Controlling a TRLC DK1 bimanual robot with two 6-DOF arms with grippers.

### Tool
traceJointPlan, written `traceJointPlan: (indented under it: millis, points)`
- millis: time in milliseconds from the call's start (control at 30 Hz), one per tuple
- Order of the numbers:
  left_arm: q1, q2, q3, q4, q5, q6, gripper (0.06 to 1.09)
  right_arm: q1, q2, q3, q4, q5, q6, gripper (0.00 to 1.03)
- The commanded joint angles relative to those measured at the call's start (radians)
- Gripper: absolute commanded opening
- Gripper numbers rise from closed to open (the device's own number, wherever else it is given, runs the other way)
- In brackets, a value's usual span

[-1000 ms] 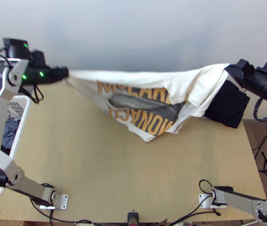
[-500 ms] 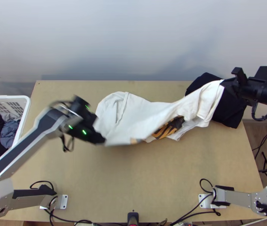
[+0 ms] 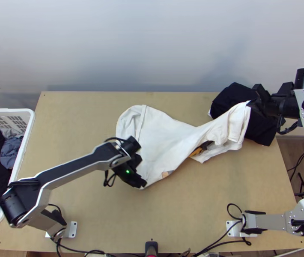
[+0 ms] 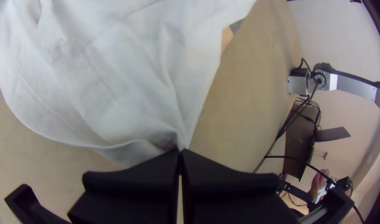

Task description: Fold the t-shirt

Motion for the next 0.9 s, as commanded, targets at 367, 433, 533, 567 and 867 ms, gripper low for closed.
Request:
traceJointPlan:
  millis: [367, 433, 533, 567, 867]
  points:
    - [0.143, -0.058, 0.261, -0.152, 0.004, 0.062, 1.03, 0.019, 0.002, -0.058, -0.005, 0.028, -0.021, 0.03]
    - [0.226, -0.027, 0.291, -0.152, 0.004, -0.003, 1.03, 0.028, 0.003, -0.06, -0.005, 0.028, -0.019, 0.03]
    - [0.31, 0.006, 0.296, -0.157, 0.004, -0.096, 1.0, 0.037, 0.002, -0.066, -0.005, 0.028, -0.015, 0.03]
    - [0.326, 0.006, 0.284, -0.155, 0.004, -0.112, 0.97, 0.039, 0.002, -0.067, -0.003, 0.028, -0.015, 0.03]
    - [0.306, -0.023, 0.12, -0.019, 0.004, -0.198, 0.81, 0.043, -0.003, -0.072, -0.003, 0.028, -0.016, 0.03]
